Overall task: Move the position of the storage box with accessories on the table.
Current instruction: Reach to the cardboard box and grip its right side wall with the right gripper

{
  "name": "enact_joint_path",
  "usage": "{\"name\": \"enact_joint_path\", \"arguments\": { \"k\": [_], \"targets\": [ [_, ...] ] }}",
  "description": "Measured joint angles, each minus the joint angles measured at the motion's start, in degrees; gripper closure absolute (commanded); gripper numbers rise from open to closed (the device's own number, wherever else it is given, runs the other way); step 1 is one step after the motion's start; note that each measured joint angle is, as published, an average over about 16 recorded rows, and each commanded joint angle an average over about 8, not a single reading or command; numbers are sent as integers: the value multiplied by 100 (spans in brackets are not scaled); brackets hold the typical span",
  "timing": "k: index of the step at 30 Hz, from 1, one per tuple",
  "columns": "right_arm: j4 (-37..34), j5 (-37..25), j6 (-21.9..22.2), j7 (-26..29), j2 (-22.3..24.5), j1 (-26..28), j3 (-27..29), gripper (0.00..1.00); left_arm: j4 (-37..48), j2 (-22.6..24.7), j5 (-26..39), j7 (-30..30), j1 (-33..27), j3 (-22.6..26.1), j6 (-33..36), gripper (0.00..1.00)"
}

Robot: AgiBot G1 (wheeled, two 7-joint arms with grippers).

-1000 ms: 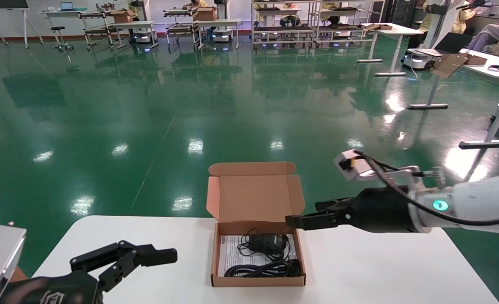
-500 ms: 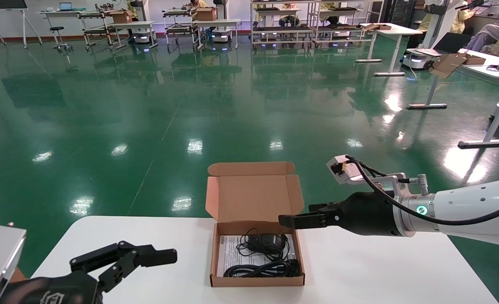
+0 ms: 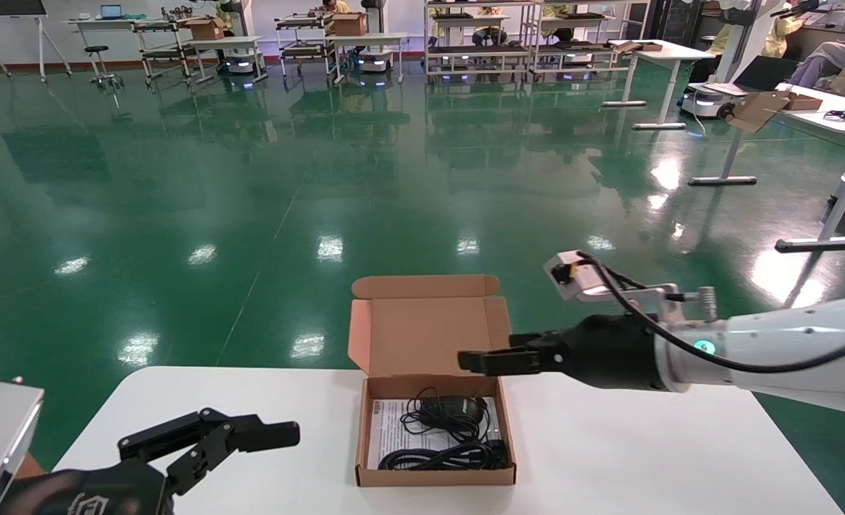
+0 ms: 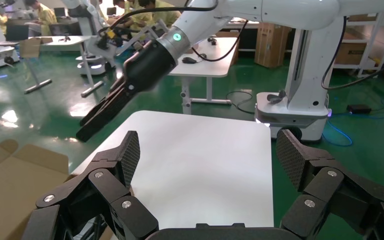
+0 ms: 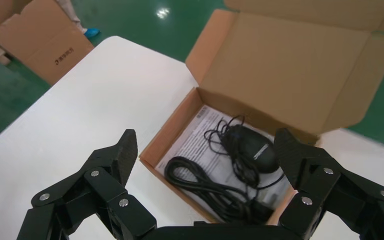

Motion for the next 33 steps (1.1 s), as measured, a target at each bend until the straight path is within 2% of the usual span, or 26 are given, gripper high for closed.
{"name": "enact_joint_path", "arguments": {
  "k": [13, 21, 33],
  "targets": [
    [-1038, -719, 750, 1191, -778, 264, -480, 0, 0, 0, 0, 0, 0, 0, 0, 0],
    [-996, -943, 946, 1618, -888, 89, -695, 0, 0, 0, 0, 0, 0, 0, 0, 0],
    [-867, -993, 1327, 1834, -843, -274, -821, 0, 0, 0, 0, 0, 0, 0, 0, 0]
  ]
}}
